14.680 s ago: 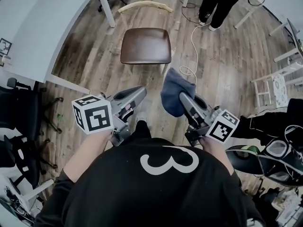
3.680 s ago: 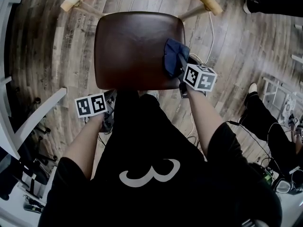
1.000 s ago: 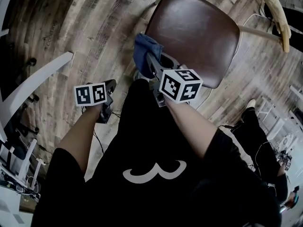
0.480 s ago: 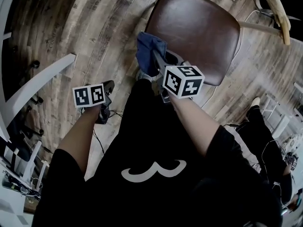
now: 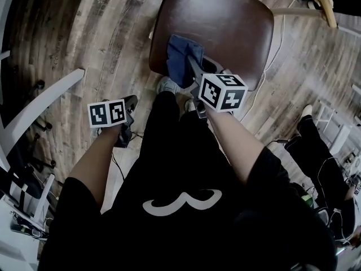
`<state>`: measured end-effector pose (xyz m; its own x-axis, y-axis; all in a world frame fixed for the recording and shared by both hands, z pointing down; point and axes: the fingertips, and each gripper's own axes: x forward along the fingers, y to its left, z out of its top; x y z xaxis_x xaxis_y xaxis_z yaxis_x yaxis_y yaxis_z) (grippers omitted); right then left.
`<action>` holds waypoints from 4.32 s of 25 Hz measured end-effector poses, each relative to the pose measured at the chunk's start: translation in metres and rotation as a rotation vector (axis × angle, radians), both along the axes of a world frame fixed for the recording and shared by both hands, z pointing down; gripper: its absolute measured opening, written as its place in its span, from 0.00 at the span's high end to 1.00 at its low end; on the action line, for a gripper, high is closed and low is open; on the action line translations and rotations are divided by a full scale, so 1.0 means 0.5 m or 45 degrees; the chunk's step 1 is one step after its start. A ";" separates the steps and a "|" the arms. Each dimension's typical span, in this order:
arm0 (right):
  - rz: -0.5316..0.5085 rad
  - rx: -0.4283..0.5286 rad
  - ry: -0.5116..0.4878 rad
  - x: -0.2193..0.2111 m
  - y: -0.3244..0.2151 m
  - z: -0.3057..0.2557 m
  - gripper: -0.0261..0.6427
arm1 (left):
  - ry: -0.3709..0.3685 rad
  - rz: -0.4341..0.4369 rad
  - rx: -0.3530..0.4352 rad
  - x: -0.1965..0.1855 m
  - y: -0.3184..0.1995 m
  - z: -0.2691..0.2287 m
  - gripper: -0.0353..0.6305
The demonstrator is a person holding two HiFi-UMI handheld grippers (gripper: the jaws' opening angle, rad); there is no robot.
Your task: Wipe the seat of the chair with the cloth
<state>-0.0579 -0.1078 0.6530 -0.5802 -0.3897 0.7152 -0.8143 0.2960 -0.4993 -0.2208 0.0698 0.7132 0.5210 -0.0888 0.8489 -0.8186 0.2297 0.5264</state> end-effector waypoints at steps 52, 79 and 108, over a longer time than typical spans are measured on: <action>0.275 0.198 -0.014 0.533 0.011 -0.142 0.88 | 0.054 -0.052 0.248 0.375 0.030 -0.148 0.93; -0.346 0.552 -0.561 0.320 0.544 -0.864 0.88 | 0.473 0.266 1.141 0.441 0.161 -0.984 0.93; -0.204 0.834 -0.603 0.300 0.825 -1.121 0.88 | 0.525 0.452 1.489 0.430 0.471 -1.288 0.93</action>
